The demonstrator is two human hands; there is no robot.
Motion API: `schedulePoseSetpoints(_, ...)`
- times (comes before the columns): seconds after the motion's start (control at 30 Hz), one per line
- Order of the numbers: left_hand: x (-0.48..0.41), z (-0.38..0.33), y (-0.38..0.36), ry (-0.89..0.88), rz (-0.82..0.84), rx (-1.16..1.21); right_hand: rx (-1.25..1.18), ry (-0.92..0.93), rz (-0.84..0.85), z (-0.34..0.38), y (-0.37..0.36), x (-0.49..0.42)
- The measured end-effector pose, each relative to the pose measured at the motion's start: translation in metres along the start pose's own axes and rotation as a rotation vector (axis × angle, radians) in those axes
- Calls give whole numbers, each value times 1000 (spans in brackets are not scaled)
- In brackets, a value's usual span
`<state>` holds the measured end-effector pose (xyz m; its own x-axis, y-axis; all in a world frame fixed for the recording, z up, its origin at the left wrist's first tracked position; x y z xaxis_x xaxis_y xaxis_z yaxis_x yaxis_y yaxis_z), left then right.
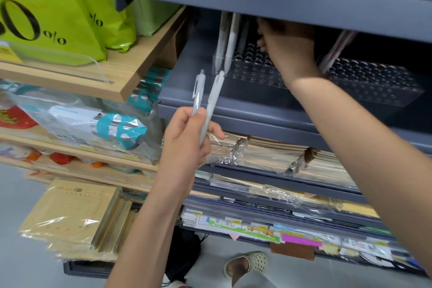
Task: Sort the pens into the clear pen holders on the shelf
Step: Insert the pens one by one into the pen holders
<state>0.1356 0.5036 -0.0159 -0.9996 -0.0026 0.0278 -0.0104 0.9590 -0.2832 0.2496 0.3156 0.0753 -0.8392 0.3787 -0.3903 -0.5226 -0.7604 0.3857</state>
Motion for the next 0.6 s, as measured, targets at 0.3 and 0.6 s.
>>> schedulePoseSetpoints(0.3,-2,6,-10,-75,51,-1,-263,-95,494,-3,8,82)
schedulePoseSetpoints(0.6,-6,4,-4,-35,-14,-12,-589,42,-224,-14,44,40)
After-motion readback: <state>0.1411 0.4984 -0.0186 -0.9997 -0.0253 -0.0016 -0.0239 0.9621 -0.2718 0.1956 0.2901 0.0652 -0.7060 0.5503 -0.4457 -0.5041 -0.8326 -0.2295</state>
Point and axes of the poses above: each hand's wrist, its own x-axis away from the middle knuckle, its own y-axis out of the back of the hand, z = x × y, the point moved 2 cm from there along -x, towards the middle knuckle, and after that the axes turned 6 degrees about -z, right-handed, at the moved point
